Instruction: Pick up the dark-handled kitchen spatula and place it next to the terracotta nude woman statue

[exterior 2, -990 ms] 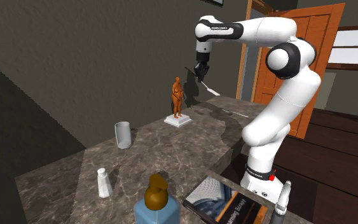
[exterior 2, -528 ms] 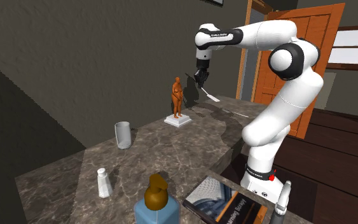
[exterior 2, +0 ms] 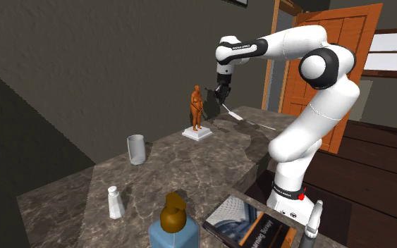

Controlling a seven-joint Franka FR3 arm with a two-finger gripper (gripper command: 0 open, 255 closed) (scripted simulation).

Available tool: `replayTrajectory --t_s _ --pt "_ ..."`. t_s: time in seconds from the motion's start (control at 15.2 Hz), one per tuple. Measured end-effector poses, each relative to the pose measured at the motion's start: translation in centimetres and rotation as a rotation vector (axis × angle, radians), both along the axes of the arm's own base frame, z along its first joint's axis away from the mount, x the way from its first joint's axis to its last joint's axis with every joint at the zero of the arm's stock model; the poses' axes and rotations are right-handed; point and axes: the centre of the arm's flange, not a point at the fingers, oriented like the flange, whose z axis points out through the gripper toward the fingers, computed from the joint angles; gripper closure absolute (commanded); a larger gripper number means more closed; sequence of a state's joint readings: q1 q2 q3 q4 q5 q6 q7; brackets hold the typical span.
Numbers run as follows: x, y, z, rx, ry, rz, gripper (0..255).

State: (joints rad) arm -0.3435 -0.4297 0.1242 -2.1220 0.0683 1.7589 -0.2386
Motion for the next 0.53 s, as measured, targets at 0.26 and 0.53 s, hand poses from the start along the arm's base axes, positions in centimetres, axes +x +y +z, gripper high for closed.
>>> replayTrajectory --t_s 0.26,0.53 --pt "-0.1 0.0 -2.1 0.0 0.0 0.0 255" --pt "0.0 -0.1 -4.1 0.0 0.0 0.0 255"
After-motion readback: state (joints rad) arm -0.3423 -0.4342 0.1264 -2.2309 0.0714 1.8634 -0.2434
